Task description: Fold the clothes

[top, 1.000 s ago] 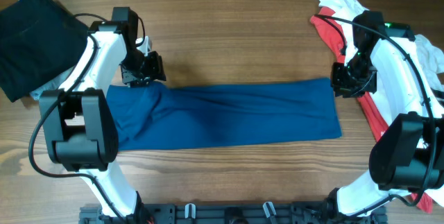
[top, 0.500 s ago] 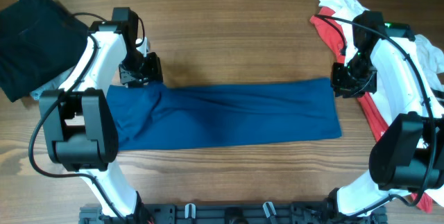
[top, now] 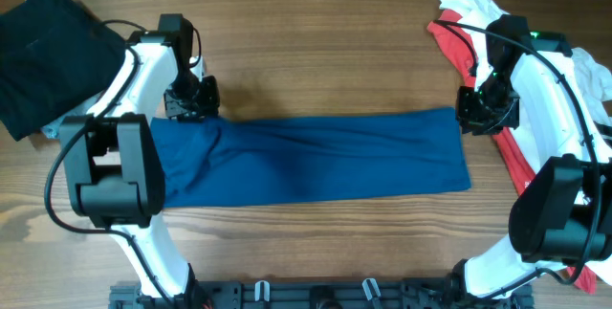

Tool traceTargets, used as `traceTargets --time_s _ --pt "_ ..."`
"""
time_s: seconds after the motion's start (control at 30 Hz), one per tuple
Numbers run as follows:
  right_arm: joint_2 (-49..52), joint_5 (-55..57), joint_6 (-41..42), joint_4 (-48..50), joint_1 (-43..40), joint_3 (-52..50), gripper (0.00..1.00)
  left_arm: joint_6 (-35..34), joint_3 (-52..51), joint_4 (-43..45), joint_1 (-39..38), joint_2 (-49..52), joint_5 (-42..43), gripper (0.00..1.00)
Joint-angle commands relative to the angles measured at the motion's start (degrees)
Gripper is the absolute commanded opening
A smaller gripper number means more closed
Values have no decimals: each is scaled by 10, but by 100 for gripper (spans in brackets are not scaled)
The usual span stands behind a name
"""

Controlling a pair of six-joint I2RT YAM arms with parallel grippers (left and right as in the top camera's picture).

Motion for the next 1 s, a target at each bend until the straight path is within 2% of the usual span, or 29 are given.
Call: traceTargets --time_s 0.0,0.07,0.3,0.57,0.67,0.8,0.97 --pt "-12 -7 -4 -1 -2 -3 18 1 6 -5 -1 4 9 24" --pt "-12 -7 -3 -1 -2 -3 18 1 6 -13 -1 4 9 17" --pt "-12 -7 -3 -1 -2 -3 18 1 6 -82 -1 -1 34 4" --pt "-12 -7 -3 0 -2 -3 18 5 6 -231 -1 -16 165 4" --pt "-12 -7 -4 1 -2 -3 18 5 6 -263 -7 -16 165 4" --pt "-12 -7 -3 -1 -2 -3 18 5 6 -283 -26 -16 163 16" --pt "-12 -7 -3 -1 -2 -3 18 19 6 -289 -57 -16 145 20"
